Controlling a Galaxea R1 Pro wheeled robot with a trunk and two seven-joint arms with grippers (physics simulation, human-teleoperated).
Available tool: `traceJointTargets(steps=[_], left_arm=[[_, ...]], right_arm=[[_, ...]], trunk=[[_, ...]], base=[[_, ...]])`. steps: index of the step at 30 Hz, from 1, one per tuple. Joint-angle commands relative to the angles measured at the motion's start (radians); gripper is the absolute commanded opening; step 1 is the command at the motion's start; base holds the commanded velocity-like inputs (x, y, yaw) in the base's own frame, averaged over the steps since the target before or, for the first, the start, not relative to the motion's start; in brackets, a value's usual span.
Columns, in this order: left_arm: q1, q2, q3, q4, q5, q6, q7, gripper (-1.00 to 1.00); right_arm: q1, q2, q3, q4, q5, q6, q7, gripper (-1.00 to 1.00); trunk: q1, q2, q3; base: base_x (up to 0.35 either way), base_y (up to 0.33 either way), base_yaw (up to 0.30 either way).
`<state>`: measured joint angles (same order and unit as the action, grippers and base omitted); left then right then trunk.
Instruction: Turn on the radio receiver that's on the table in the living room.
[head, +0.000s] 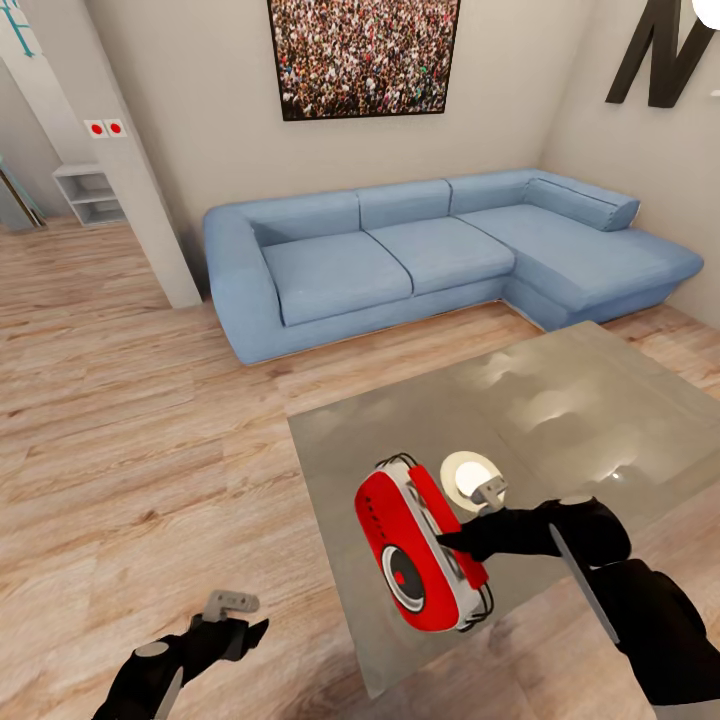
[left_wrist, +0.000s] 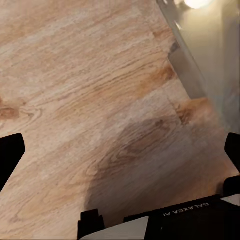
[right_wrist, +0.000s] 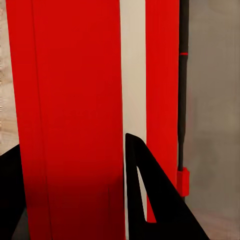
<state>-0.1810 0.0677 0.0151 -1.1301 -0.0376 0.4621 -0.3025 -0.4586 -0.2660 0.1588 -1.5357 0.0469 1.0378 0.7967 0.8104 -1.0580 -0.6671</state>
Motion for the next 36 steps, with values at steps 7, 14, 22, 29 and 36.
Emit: traceJointTargets(steps=[7, 14, 22, 29, 36], left_arm=[[0.000, -0.006, 0.000, -0.019, -0.001, 0.003, -0.118, 1.00], [0.000, -0.009, -0.001, -0.050, 0.000, 0.004, -0.136, 1.00], [-0.006, -0.018, -0.007, -0.068, 0.007, 0.000, -0.145, 1.00], [-0.009, -0.054, -0.047, -0.107, 0.026, -0.003, -0.167, 1.00], [-0.006, -0.094, -0.086, -0.147, 0.042, -0.019, -0.207, 1.00]], right_arm=[[0.000, -0.004, 0.001, 0.002, -0.009, -0.004, 0.011, -1.00], [0.000, 0.004, -0.001, 0.004, 0.056, -0.006, 0.002, -1.00], [0.000, 0.012, 0.001, 0.011, 0.130, -0.008, -0.006, -1.00], [0.000, 0.024, -0.002, 0.030, 0.163, -0.008, -0.005, -1.00], [0.000, 0.031, -0.007, 0.032, 0.186, -0.004, 0.002, -1.00]], trunk=[[0.000, 0.000, 0.000], [0.000, 0.000, 0.000], [0.000, 0.000, 0.000], [0.000, 0.000, 0.000], [0.000, 0.000, 0.000]], base=[[0.000, 0.000, 0.000], [0.000, 0.000, 0.000], [0.000, 0.000, 0.000], [0.000, 0.000, 0.000], [0.000, 0.000, 0.000]])
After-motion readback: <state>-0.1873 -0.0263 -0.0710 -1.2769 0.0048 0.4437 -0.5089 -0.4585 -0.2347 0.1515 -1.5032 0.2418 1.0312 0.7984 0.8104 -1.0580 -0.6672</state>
